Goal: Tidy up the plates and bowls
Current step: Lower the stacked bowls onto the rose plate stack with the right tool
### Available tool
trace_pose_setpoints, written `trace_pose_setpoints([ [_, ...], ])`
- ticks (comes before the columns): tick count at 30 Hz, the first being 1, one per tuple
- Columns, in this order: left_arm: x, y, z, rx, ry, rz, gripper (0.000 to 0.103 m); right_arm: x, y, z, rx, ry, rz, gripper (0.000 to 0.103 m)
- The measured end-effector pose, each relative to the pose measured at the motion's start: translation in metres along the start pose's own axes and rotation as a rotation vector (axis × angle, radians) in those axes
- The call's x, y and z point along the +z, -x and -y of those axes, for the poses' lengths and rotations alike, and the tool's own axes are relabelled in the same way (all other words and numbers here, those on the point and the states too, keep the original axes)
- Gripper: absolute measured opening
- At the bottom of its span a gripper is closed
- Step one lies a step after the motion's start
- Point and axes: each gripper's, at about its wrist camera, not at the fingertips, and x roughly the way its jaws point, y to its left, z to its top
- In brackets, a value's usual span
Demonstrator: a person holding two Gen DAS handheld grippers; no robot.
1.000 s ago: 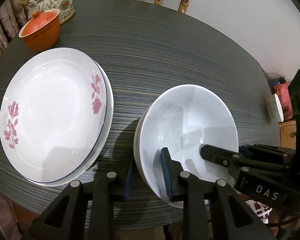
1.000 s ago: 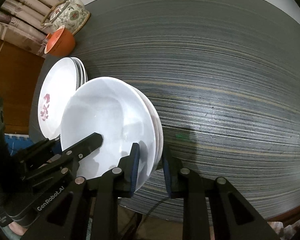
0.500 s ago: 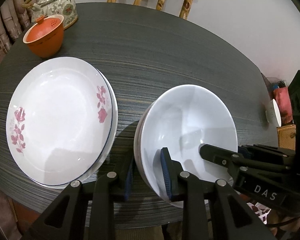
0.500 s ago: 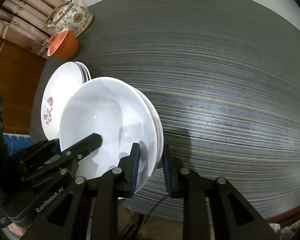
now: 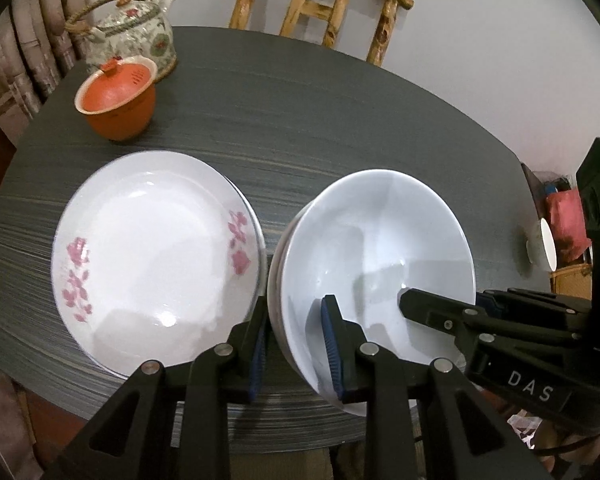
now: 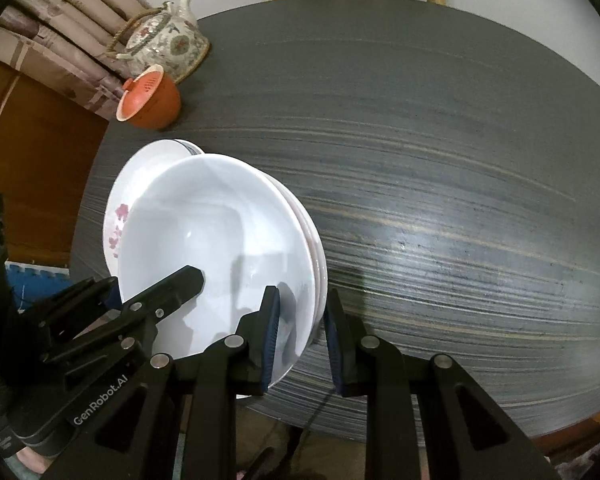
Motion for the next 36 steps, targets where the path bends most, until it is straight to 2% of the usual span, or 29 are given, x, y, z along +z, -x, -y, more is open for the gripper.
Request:
trace_pose_setpoints([
  [19,0.022,0.054,-0.078,0.087,0.104,0.071,0.025,0.032,0.008,-0.088,0.046,0.122,-0.007,0.021],
  [25,0.019,0.055,-0.103,0.109,0.139,0.065,0.025,0.038,-0.006,-0.112,0.066,0.146,-0.028,0.021],
  [36,0.012,0.042,-0.125,0.112,0.173,0.026,0.025,0.043,-0.037,-0.124,0.073,0.143,-0.079,0.021],
])
